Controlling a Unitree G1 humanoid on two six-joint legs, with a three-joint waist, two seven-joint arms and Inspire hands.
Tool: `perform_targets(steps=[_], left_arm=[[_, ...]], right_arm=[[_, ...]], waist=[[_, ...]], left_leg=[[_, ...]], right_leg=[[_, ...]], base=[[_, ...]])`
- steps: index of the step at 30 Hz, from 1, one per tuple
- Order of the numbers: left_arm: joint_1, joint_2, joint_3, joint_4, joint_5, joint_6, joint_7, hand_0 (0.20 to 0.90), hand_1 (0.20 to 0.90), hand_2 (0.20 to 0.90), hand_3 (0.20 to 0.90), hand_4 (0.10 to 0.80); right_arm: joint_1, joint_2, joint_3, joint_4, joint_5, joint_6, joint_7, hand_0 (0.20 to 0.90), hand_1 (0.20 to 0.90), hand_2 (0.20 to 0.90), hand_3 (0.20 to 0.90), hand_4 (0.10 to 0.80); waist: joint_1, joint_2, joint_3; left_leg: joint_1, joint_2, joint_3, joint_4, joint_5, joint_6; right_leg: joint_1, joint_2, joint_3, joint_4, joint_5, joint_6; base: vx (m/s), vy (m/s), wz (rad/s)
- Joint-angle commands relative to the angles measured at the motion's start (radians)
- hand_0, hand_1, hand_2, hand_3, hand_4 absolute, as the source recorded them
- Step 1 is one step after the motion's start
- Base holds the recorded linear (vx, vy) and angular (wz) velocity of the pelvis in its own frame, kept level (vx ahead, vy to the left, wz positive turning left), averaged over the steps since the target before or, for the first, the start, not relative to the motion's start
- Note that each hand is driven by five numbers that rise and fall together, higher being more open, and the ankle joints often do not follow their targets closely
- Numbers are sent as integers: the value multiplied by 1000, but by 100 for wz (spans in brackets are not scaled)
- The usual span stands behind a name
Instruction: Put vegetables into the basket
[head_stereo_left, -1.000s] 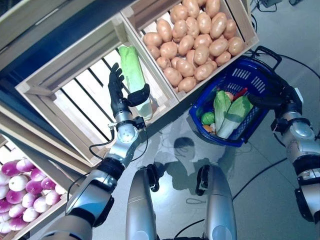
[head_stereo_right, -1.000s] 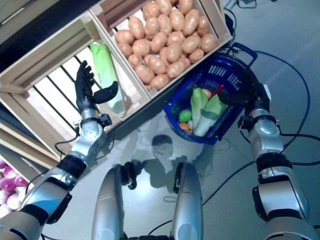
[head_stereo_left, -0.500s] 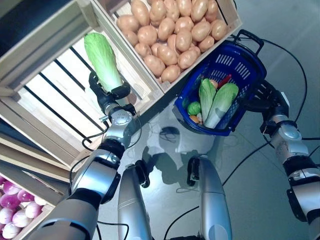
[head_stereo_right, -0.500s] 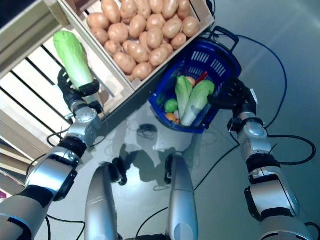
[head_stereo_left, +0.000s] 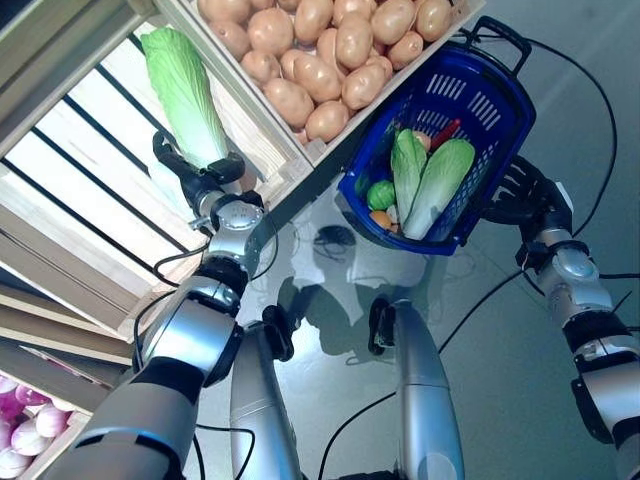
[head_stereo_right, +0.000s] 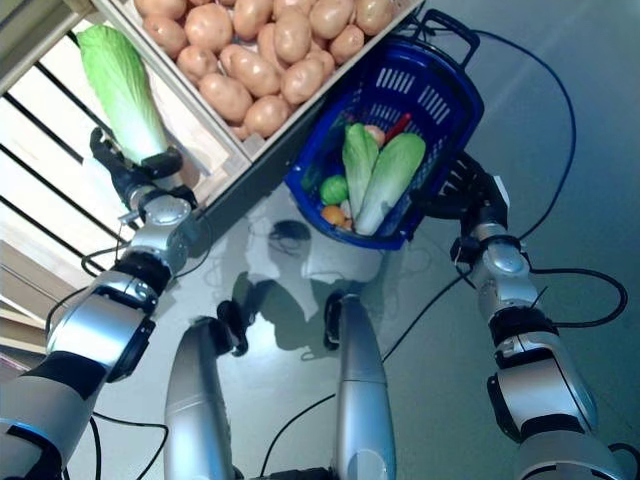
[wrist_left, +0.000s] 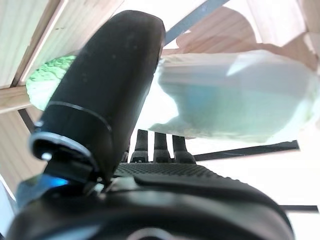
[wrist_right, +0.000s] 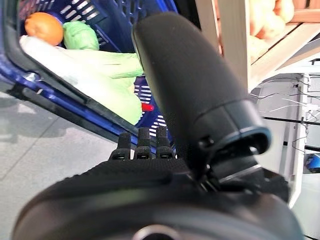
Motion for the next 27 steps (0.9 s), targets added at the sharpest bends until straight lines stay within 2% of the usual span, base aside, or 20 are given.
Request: perform_targets(steps=[1, 2, 12, 19, 22, 25, 26, 27], left_arm=[[-68, 74, -25, 67, -29, 2, -162, 389, 389, 389, 389, 460], [-60, 76, -24, 62, -30, -6, -178, 300, 300, 300, 300, 400], [57, 89, 10, -37, -26, -62, -209, 300, 300, 300, 300, 400], [240, 91, 50, -172, -8, -93, -276, 300, 300, 300, 300, 400], [321, 88, 65, -228, 58, -123, -285, 300, 300, 300, 300, 400], [409, 82, 69, -306, 85, -145, -292, 300, 300, 300, 300, 400], [469, 64, 83, -347, 88, -169, -304, 300, 300, 300, 300, 400], [490, 59, 87, -360, 88, -177, -309, 300, 300, 300, 300, 400]], right_arm=[[-62, 38, -33, -23, 89, -151, 35, 900, 900, 900, 900, 800], [-61, 40, -32, -22, 90, -157, 47, 900, 900, 900, 900, 800], [-15, 85, -40, -180, 94, -195, 61, 900, 900, 900, 900, 800], [108, 148, -84, -355, 79, -201, 43, 900, 900, 900, 900, 800], [183, 185, -110, -420, 68, -200, 50, 900, 900, 900, 900, 800], [251, 218, -125, -513, 37, -193, 38, 900, 900, 900, 900, 800], [294, 238, -138, -560, 25, -190, 41, 900, 900, 900, 900, 800], [310, 244, -141, -574, 24, -188, 43, 900, 900, 900, 900, 800]], waist=[[-23, -43, -7], [-22, -41, -7], [-8, -26, -7], [5, -21, -90], [10, -23, -127], [15, -24, -164], [19, -24, -192], [21, -25, -198]], left_leg=[[72, -30, 58, 54, -148, 48], [80, -29, 61, 49, -147, 47], [253, -32, 93, -27, -146, 44], [417, -34, 103, -118, -133, 49], [500, -34, 110, -178, -118, 53], [592, -43, 123, -260, -93, 55], [651, -54, 132, -328, -70, 53], [673, -59, 135, -350, -61, 52]], right_leg=[[57, 16, -15, -158, 139, 31], [64, 16, -15, -161, 139, 31], [214, -5, -26, -201, 122, 29], [362, -25, -33, -249, 106, 17], [445, -28, -35, -297, 111, 12], [539, -20, -39, -368, 123, 10], [600, -12, -46, -431, 135, 12], [622, -10, -49, -453, 141, 14]], base=[[4, 48, -4], [11, 64, -6], [36, 58, -1], [96, 44, 2], [123, -3, -1], [165, -2, 3], [178, 15, 7], [167, 20, 4]])
